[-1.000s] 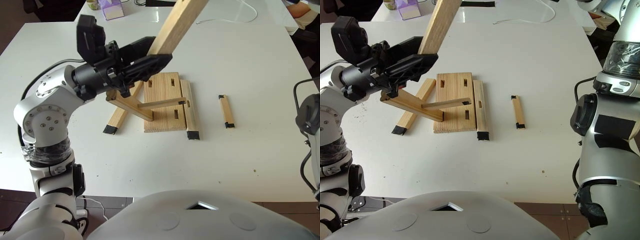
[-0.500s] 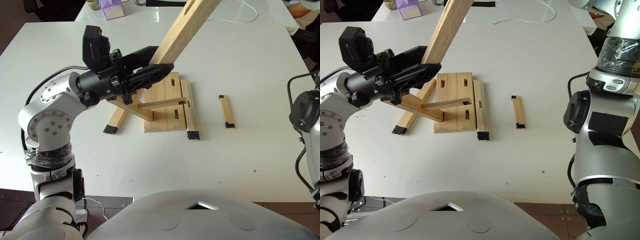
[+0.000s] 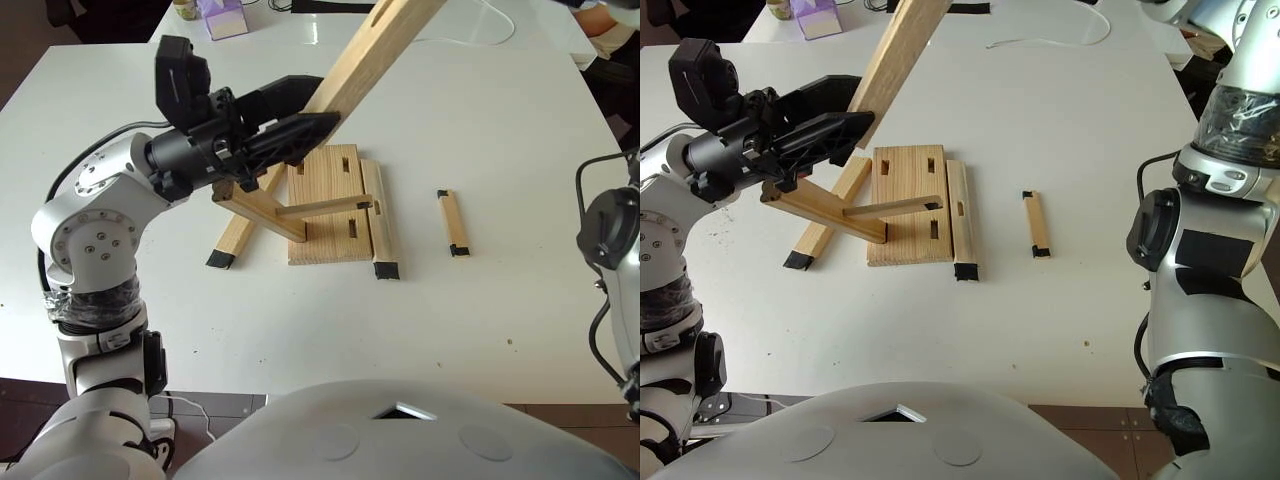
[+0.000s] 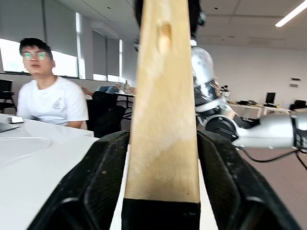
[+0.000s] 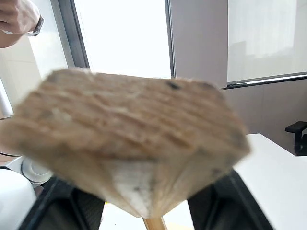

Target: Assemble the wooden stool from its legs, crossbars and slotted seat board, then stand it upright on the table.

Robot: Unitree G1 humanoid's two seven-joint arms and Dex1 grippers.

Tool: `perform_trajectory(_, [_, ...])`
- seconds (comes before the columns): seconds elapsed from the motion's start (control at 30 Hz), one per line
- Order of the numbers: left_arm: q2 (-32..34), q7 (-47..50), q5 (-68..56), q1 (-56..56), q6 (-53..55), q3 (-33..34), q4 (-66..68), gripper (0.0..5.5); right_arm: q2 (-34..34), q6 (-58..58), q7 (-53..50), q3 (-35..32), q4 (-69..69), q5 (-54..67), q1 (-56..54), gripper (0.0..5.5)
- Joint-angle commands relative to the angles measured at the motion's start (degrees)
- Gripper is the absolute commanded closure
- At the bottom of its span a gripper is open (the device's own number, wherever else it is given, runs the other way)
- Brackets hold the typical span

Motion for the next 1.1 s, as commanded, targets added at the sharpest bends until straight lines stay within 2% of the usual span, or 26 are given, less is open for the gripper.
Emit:
perform_trajectory(0.03, [2.0, 1.4, 5.2, 1.1, -2.0, 0.6, 2.1, 2.54, -0.4, -4.7, -0.8, 0.2, -0.8, -2.7, 2.2, 3.49])
perform_trajectory(0.1, [2.9, 1.6, 7.6, 2.7, -4.2, 2.9, 3.5, 2.54, -1.9, -10.5, 0.2, 2.1, -2.7, -7.2, 5.8, 3.49])
perform_trajectory(0.2, [1.9, 7.8, 9.3, 3.7, -7.8, 10.8, 6.8, 2.54, -3.2, -21.2, 2.2, 7.0, -8.0, -15.0, 15.2, 3.49])
perform_trajectory(0.3, [-2.4, 16.2, 8.1, 3.2, -9.9, 15.6, 8.2, 2.54, -1.6, -25.3, 0.9, 8.0, -12.9, -16.8, 23.6, 3.49])
perform_trajectory(0.43, [-7.5, 25.2, 7.5, 4.0, -11.3, 18.1, 8.7, 2.54, -0.7, -29.6, -0.4, 9.4, -16.4, -19.3, 30.6, 3.49])
perform_trajectory(0.7, [-14.2, 33.4, 6.6, 8.8, -12.1, 18.0, 5.6, 2.54, -4.0, -31.9, 3.4, 11.1, -19.4, -20.3, 34.8, 3.49])
perform_trajectory(1.1, [-17.2, 35.4, 7.8, 10.8, -14.0, 15.3, 4.0, 2.54, -4.2, -32.7, 5.3, 13.9, -20.8, -20.6, 36.8, 3.49])
